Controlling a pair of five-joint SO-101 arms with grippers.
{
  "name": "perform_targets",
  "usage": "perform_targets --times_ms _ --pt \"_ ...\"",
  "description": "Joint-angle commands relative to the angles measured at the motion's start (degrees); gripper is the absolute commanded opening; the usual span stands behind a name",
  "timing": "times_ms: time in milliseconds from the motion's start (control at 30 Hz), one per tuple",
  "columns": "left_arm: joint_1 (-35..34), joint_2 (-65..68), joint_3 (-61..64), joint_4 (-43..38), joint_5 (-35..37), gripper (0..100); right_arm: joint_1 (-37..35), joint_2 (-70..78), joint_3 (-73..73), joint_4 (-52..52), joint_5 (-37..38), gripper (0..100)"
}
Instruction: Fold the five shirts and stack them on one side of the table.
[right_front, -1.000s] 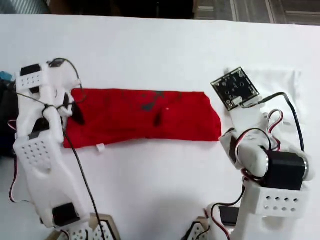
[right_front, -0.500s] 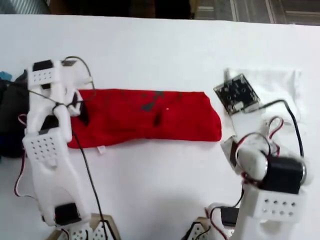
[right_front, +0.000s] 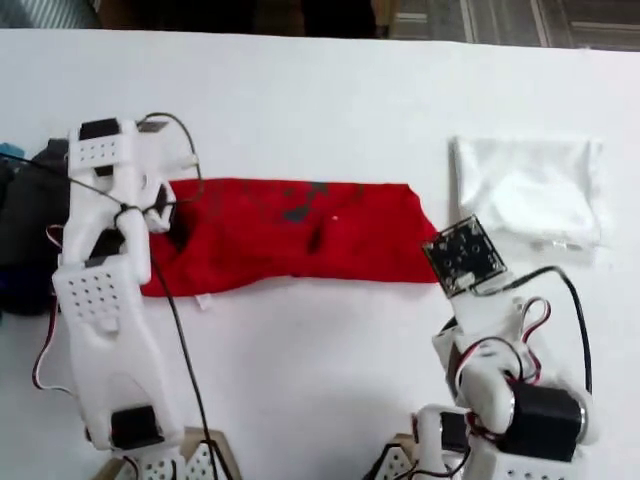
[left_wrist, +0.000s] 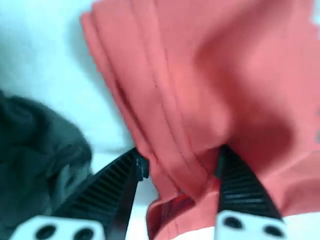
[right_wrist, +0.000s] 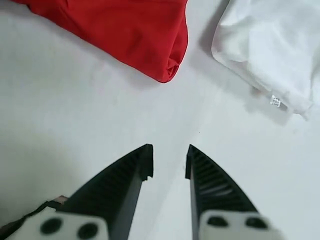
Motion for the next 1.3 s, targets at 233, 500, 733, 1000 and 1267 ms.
perform_targets --times_ms 233,500,733,1000,1267 --pt "-0.3 -0.9 -0.9 3.6 -3.5 2 11.6 -5.1 8.4 -4.2 4.0 11.5" --pt "-3.3 -9.7 1.5 5.1 -6.2 2 16.6 -4.8 23.2 -20.5 5.3 11.5" --pt "-5.5 -21.0 12.2 5.0 -7.7 2 16.5 -4.9 35.2 -32.8 4.8 11.6" --pt "2.0 -29.1 17.3 5.1 -4.4 2 16.6 -5.2 47.4 -43.8 4.7 11.6" --pt "13.5 -35.8 17.7 5.1 1.7 2 16.6 -5.3 54.9 -52.1 4.7 11.6"
